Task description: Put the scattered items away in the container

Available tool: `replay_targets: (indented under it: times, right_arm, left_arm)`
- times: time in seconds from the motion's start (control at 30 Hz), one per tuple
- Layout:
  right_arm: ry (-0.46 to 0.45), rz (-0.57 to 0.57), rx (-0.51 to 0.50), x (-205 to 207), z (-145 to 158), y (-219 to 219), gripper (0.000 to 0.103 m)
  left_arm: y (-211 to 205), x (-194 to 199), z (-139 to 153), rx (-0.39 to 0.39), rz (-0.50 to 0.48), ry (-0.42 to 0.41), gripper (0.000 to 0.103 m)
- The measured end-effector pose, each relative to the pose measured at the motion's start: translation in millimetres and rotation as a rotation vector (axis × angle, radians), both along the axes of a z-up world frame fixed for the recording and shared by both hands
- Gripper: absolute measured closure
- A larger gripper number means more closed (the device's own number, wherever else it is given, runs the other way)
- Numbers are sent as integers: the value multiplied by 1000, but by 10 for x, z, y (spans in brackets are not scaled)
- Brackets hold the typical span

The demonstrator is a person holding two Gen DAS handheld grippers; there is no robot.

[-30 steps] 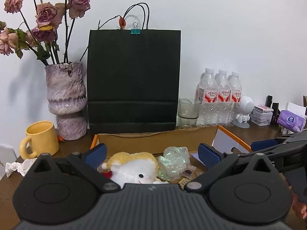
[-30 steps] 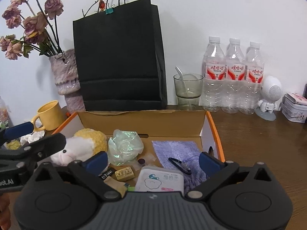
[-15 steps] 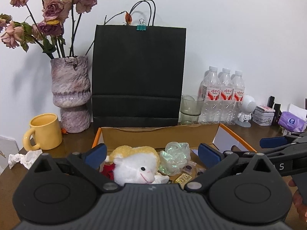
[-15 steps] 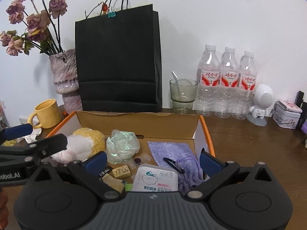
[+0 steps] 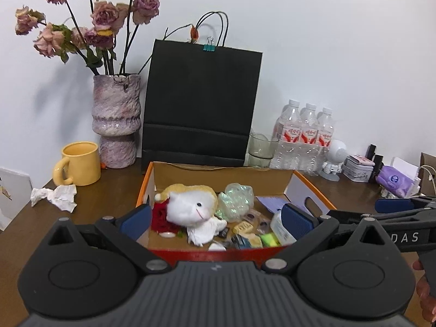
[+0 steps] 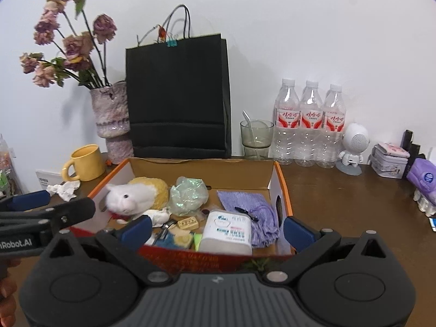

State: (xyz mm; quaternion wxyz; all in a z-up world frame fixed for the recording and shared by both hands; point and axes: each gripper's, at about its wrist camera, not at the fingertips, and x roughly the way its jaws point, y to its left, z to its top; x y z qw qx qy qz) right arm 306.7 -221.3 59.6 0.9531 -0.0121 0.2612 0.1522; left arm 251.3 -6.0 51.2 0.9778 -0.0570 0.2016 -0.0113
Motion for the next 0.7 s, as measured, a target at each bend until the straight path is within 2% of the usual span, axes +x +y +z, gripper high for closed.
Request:
replay_targets:
  times: [0.33, 0.7]
  right_arm:
    - [-7, 1, 14, -666, 96, -116, 0]
    - [-28, -7, 6, -1047, 160, -154, 0]
  left_arm:
    - [-118, -612, 120, 15, -8, 4, 0]
    - [-148, -963, 174, 5, -7, 7, 0]
